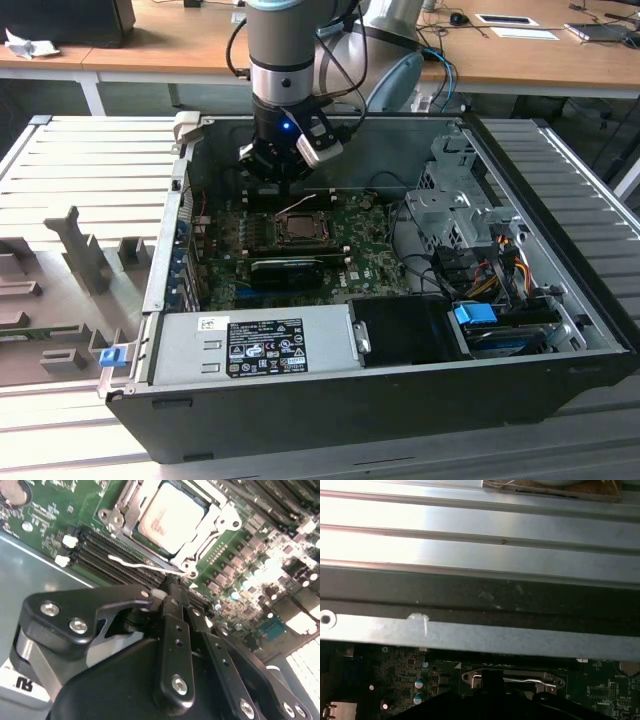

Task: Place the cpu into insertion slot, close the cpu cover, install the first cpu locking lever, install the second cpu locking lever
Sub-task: 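Install the first cpu locking lever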

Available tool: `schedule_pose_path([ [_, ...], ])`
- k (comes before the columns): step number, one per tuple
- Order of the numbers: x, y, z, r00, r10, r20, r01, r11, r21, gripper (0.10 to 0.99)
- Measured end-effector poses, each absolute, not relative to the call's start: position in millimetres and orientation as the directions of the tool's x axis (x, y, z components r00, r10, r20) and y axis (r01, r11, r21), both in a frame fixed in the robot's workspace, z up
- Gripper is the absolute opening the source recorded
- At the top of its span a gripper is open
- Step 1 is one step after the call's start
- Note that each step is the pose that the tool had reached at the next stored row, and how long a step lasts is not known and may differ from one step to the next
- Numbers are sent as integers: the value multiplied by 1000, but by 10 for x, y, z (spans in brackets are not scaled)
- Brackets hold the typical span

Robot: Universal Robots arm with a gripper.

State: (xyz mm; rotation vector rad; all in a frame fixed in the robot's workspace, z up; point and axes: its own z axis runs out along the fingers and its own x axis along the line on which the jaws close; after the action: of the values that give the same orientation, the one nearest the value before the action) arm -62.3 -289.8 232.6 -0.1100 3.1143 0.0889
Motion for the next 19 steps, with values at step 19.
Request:
schedule_pose_path([
  [19,-349,-2834,2133,-997,-70,-26,-71,996,56,106],
])
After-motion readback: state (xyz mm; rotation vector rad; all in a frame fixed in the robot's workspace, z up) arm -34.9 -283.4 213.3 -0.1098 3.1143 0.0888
